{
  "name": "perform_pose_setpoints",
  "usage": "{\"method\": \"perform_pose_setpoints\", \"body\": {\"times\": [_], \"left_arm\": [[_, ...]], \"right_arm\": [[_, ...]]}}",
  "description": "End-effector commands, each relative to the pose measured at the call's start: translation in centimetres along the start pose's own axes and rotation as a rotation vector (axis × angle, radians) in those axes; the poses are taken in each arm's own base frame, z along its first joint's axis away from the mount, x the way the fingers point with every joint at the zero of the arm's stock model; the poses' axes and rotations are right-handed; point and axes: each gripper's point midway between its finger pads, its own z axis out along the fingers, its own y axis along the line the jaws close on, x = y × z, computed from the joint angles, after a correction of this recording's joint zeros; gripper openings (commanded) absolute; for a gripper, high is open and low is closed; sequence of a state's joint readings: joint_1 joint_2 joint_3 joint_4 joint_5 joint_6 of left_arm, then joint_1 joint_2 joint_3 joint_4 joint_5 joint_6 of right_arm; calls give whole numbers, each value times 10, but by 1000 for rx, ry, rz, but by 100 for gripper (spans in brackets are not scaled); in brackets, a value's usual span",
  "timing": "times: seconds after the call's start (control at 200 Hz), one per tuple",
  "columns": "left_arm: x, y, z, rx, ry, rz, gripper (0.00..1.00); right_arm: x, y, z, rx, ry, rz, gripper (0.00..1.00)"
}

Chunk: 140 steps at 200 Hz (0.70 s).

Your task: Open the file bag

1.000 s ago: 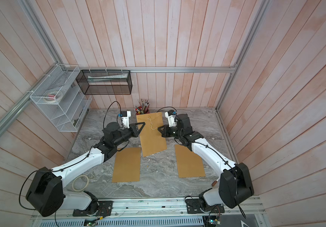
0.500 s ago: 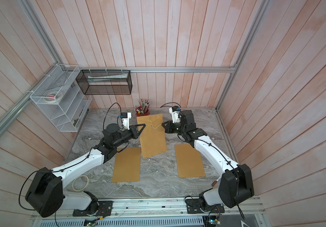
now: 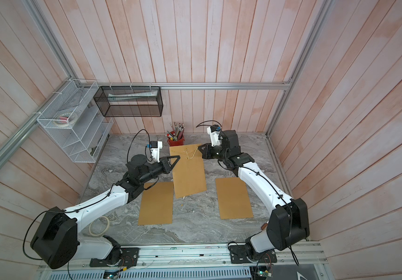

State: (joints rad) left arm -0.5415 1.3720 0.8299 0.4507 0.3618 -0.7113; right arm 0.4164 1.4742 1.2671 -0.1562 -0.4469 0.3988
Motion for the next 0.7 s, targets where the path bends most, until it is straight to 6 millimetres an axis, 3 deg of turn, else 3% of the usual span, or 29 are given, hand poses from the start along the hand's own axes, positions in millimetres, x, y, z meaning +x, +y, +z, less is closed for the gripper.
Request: {"method": "perform_pose_setpoints", "body": {"times": [0.0,0.695], "left_arm": [[-4,-10,-3,46,-16,7,0],[10,-8,8,57,17,-12,0]], "right_arm": [[-7,6,1,-22,2,-20,0],[-14,63,15,-165,19,-97,0]]}}
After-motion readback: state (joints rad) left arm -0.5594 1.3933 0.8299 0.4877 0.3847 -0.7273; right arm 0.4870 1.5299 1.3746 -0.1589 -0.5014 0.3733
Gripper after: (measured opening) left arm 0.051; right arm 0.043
